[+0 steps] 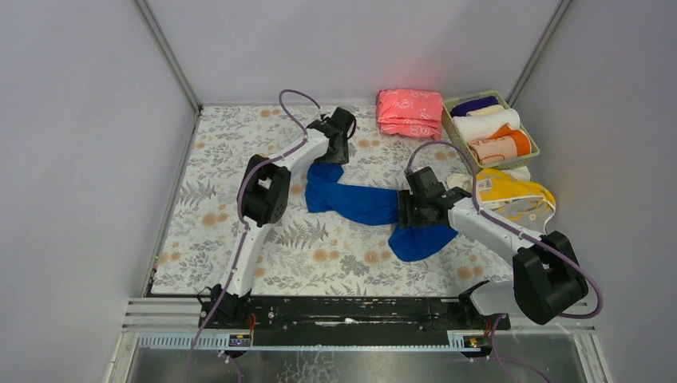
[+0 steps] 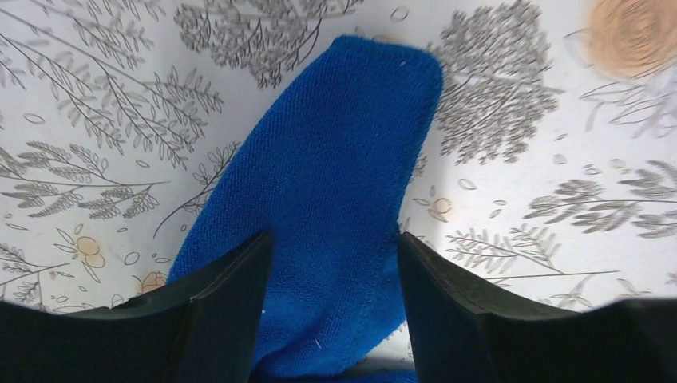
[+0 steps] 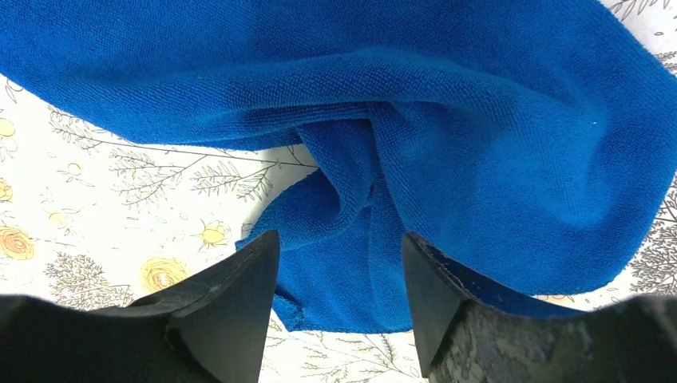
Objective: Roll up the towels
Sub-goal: Flatten out the towel at the center of the board.
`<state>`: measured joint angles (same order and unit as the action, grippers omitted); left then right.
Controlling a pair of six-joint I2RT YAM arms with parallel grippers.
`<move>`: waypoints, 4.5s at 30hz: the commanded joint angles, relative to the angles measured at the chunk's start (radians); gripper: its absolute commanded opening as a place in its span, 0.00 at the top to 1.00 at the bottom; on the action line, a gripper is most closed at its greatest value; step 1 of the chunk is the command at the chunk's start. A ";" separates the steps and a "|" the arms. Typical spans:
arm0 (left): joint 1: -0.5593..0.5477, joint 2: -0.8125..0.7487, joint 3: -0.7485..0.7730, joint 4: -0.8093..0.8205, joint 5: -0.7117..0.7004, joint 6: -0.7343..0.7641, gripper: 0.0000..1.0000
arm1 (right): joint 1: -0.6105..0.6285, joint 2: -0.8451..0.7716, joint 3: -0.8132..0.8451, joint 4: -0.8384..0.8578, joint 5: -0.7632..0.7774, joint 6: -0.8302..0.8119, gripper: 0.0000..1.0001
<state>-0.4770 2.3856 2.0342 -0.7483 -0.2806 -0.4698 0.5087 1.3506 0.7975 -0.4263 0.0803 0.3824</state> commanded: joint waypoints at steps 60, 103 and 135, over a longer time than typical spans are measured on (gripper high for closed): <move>0.317 -0.170 -0.377 -0.010 -0.086 -0.256 0.59 | 0.005 -0.062 -0.029 0.066 -0.128 -0.045 0.38; 0.539 -0.617 -0.423 -0.084 -0.168 -0.039 1.00 | 0.091 0.033 0.144 -0.126 0.112 -0.018 0.48; 0.659 -0.650 -0.476 -0.040 -0.098 -0.012 1.00 | -0.312 0.448 0.585 -0.102 0.018 -0.252 1.00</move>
<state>0.1585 1.7512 1.5684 -0.8223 -0.3550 -0.4988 0.1955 1.9202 1.3178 -0.4873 -0.0368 0.1585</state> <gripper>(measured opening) 0.007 0.012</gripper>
